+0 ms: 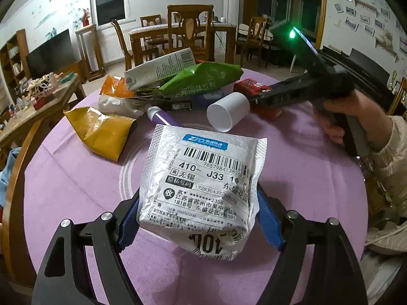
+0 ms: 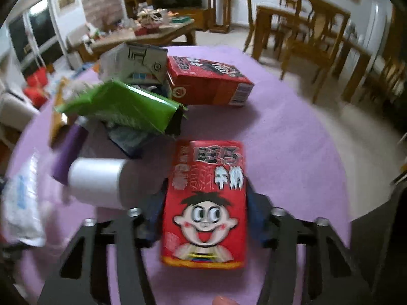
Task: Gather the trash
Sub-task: 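Grasp the red milk box with the right gripper while the left holds the parcel bag, then carry both items over the black bin and open both grippers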
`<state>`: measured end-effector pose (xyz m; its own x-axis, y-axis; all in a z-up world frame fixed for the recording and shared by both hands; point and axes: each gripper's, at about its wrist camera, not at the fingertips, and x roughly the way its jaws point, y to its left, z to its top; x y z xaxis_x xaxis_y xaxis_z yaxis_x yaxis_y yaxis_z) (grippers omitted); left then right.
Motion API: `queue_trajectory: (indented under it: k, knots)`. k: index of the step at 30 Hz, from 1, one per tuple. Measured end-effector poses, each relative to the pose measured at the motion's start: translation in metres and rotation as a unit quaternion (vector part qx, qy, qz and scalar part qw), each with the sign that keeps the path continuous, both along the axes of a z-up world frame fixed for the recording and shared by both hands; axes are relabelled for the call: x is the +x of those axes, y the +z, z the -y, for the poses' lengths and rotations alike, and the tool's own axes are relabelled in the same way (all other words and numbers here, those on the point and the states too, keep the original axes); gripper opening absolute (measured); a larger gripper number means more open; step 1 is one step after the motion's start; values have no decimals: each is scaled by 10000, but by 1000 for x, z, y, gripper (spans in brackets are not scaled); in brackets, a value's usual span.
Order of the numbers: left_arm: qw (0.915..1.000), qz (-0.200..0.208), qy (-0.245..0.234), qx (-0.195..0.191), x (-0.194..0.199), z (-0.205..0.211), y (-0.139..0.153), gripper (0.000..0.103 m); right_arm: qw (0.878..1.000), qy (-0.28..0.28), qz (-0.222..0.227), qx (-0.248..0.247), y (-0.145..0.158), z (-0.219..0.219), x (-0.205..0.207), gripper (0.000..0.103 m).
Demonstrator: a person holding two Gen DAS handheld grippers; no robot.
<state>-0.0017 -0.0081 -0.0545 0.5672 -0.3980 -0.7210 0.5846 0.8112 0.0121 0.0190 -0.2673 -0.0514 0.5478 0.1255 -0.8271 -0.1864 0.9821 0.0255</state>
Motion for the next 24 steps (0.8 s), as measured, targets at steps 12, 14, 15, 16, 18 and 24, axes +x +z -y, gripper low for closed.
queue_trajectory:
  k: [12,14,15,16,18,24]
  knots:
    - [9983,77,-68,-570,4,19,26,77,9662,120,685,2481,43,89,-67,50]
    - [9973,129,-167,-704,8,38,37,77,9607,14,960,2604,57,109,-84,50]
    - [9969,152,-219,-744,10,46,42,77,9593,-47,1051,2622,64,116,-88,51]
    - [9964,186,-283,-780,11,57,46,77,9579,-160,1191,2609,70,127,-95,51]
    - [9949,241,-463,-859,14,83,55,77,9559,-373,1424,2541,79,146,-110,51]
    - [9889,225,-1108,-962,20,174,61,77,9466,-1106,1934,2330,96,212,-152,51]
